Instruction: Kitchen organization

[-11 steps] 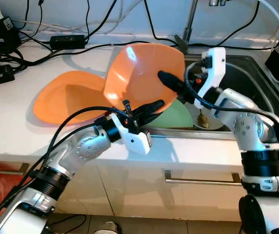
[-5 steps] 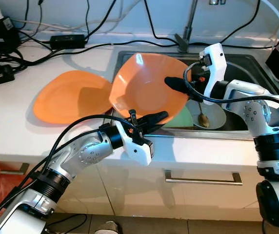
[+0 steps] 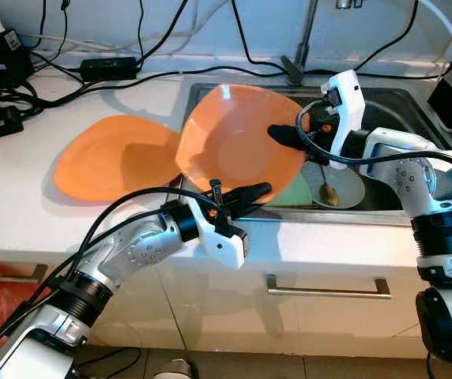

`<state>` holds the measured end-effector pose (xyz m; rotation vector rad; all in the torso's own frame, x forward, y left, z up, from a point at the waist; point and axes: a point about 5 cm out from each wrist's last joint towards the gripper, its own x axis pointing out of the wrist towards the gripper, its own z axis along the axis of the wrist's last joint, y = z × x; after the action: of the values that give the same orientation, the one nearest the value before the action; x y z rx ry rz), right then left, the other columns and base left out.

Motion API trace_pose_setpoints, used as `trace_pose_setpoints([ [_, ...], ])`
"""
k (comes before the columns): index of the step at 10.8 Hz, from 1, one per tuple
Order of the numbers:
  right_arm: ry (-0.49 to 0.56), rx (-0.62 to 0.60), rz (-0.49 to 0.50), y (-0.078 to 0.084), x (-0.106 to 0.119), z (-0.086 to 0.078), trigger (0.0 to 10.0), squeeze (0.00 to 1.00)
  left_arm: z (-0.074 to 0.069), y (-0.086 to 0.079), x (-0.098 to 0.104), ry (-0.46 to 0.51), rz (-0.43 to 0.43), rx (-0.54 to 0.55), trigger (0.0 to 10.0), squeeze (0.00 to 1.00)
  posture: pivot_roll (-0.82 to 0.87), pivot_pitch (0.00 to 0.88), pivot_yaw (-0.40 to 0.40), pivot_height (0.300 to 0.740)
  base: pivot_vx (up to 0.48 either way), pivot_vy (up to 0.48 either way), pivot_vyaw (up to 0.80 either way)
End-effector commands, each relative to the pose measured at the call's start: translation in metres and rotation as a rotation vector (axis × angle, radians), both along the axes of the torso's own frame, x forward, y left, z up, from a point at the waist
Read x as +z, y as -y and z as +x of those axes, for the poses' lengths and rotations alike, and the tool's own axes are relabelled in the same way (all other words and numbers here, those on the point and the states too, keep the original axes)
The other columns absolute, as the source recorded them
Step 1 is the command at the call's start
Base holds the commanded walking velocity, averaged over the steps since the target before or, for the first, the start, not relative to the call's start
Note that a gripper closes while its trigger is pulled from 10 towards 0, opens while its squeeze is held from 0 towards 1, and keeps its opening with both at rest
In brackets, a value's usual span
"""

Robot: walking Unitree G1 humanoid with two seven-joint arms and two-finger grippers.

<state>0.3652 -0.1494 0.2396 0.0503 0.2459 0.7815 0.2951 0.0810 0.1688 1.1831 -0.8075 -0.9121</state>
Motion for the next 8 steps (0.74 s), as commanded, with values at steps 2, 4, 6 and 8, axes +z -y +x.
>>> trace_pose_setpoints([
  [2,-0.037,-0.027,-0.043,0.009,-0.012,0.001,0.0,0.0,0.002,0.003,0.018,0.065,-0.081,-0.014,0.0,0.0,0.21,0.082,0.024,0.74,0.0,0.0,0.0],
  [4,-0.041,-0.029,-0.038,0.008,-0.013,0.001,0.0,0.0,0.006,0.0,0.021,0.073,-0.083,-0.001,0.0,0.83,0.21,0.082,0.029,0.74,0.0,0.0,0.0],
  [6,-0.041,-0.034,-0.03,0.008,-0.014,0.001,0.0,0.0,0.011,-0.003,0.026,0.08,-0.118,0.041,8.5,1.0,0.21,0.081,0.033,0.74,0.0,0.0,0.0],
  [8,-0.044,-0.046,-0.026,0.009,-0.016,0.001,0.0,0.0,0.011,-0.003,0.025,0.066,-0.117,0.038,10.0,1.0,0.21,0.082,0.035,0.74,0.0,0.0,0.0],
])
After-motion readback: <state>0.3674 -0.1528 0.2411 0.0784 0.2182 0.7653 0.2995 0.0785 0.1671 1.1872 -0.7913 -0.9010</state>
